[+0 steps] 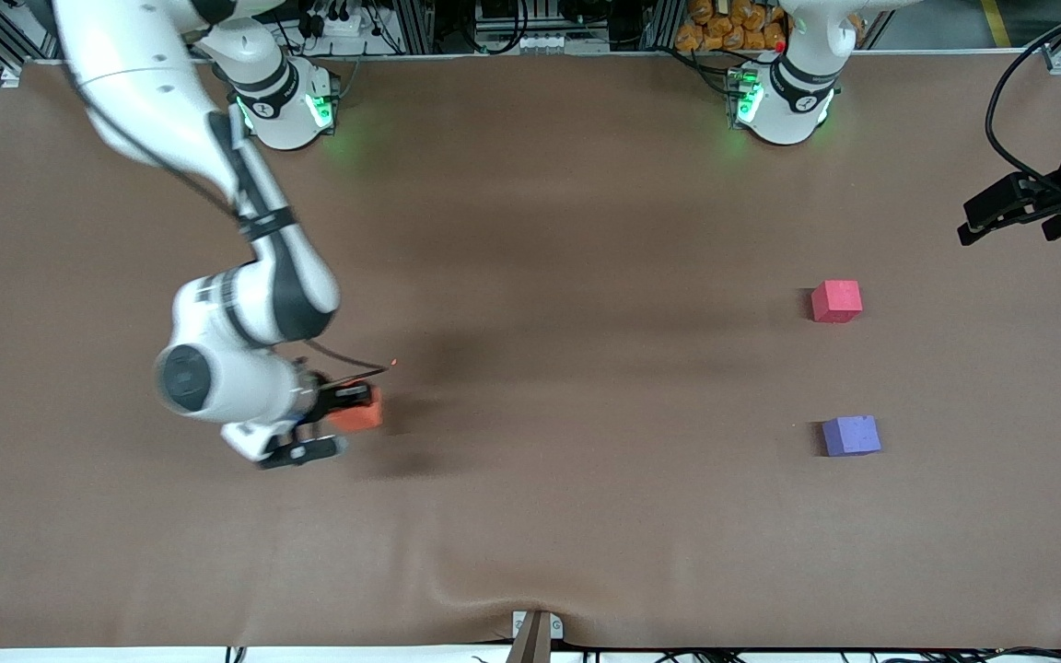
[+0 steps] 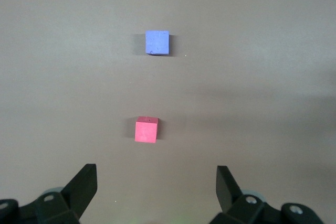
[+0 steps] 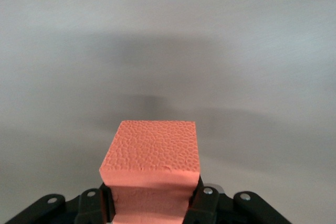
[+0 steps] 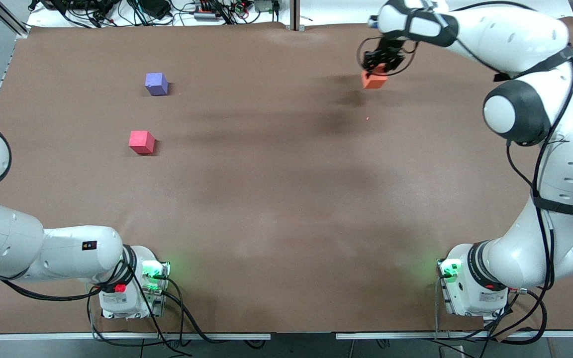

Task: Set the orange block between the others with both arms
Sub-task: 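Carry the orange cube with the right gripper toward the table middle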

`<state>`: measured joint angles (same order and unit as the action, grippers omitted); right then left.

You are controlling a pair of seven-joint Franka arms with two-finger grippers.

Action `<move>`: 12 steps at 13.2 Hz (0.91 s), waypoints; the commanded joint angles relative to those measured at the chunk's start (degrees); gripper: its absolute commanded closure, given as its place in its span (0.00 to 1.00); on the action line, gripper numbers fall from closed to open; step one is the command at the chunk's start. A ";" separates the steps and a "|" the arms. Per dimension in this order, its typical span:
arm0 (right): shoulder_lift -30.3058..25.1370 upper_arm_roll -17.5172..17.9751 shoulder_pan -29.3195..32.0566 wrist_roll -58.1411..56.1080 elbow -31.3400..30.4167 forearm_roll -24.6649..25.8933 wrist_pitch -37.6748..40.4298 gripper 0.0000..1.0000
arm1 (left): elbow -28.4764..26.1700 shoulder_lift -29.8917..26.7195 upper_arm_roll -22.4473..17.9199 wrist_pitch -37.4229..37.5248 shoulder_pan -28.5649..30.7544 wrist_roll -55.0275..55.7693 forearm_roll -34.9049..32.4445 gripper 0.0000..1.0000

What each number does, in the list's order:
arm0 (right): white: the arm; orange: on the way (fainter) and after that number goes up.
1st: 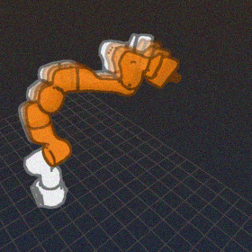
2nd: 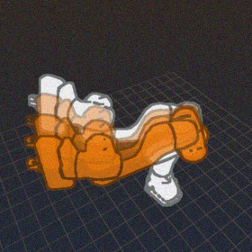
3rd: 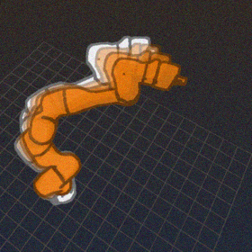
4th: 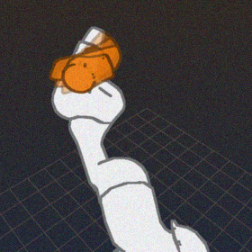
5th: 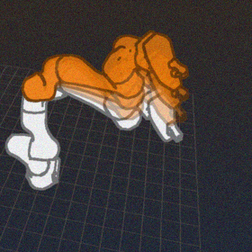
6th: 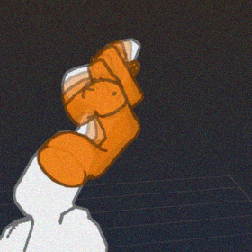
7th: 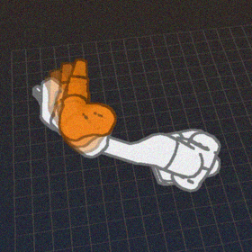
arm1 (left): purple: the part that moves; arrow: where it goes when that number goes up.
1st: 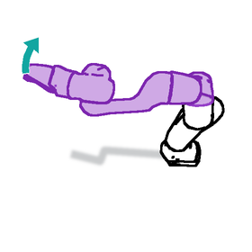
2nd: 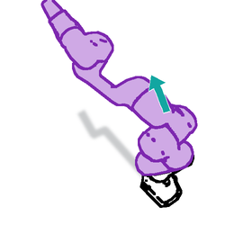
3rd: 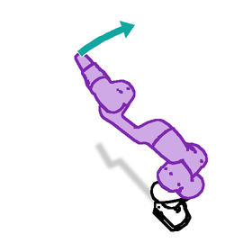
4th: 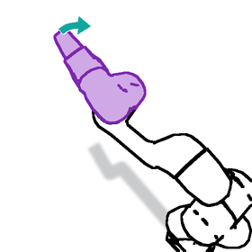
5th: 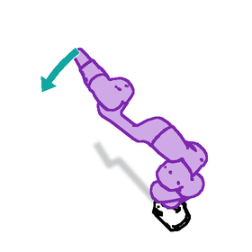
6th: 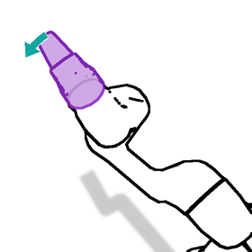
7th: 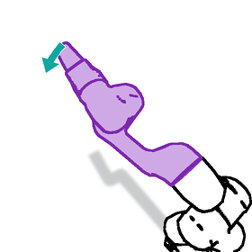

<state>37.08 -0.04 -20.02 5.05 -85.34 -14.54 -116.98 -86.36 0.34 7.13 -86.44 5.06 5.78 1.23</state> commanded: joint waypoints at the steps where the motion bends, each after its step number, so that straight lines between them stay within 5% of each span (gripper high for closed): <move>1: 0.79 -0.92 -8.78 10.47 1.22 -2.41 -3.23 0.60 | -0.30 -0.69 0.07 0.48 0.47 -1.48 0.88 0.00; 8: 6.77 -1.10 -24.44 18.33 1.41 -17.78 -19.58 0.60 | -0.82 -0.34 0.07 0.48 0.65 -1.48 0.88 0.00; 12: 8.44 -1.36 -27.70 18.15 1.32 -19.56 -20.83 0.51 | -0.91 -0.43 0.07 0.48 0.65 -1.48 0.88 0.00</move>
<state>44.75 -0.50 -46.51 23.02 -85.21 -32.62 -137.83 -87.19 0.37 7.11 -86.43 5.10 5.72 1.23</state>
